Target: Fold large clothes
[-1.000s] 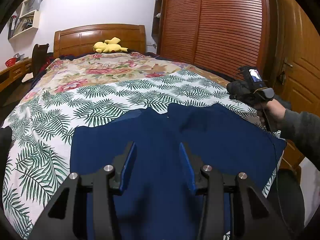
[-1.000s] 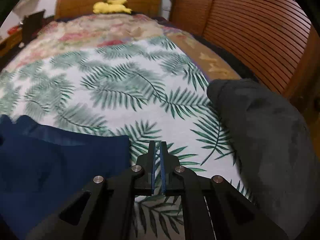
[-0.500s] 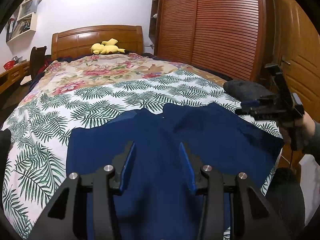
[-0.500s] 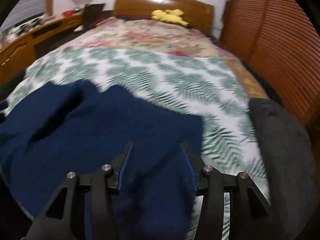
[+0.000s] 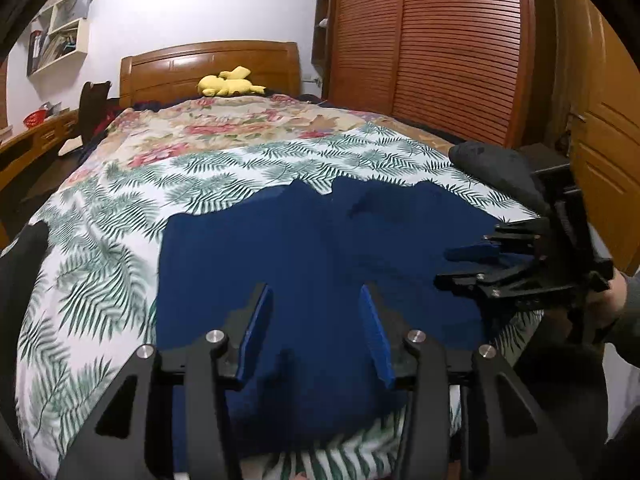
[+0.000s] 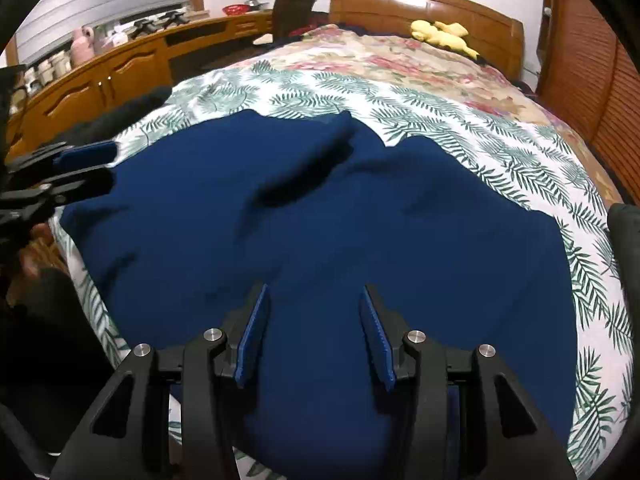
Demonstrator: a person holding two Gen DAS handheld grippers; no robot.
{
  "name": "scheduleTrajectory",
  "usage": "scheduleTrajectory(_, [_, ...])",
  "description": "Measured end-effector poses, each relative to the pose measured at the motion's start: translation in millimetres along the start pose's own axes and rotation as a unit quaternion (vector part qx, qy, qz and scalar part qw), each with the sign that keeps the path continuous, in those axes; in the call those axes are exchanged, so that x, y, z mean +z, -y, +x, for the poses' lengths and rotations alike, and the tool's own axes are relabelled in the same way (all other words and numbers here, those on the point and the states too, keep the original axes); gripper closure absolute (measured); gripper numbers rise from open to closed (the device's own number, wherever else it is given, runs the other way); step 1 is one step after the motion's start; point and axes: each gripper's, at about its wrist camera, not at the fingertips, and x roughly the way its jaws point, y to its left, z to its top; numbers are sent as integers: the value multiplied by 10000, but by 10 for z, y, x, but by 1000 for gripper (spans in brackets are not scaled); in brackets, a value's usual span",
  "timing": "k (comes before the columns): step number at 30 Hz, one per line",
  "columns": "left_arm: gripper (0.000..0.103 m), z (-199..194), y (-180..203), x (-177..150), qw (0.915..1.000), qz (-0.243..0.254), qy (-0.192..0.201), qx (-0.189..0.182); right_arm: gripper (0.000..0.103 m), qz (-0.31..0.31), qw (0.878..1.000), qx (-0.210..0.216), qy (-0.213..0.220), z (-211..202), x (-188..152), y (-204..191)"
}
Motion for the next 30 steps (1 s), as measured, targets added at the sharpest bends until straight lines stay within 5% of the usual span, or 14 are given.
scheduleTrajectory(13, [56,-243,-319,-410,9940,-375,-519,888,55,-72,9998,192,39,-115,-102,-11])
scheduleTrajectory(22, [54,-20,-537,-650,9860,-872,-984,1030,54,-8,9989,468,-16,-89,-207,-28])
scheduleTrajectory(30, [53,-21,-525,-740,9819,-1177,-973,1121,54,-3,9989,436,154,-70,-297,-66])
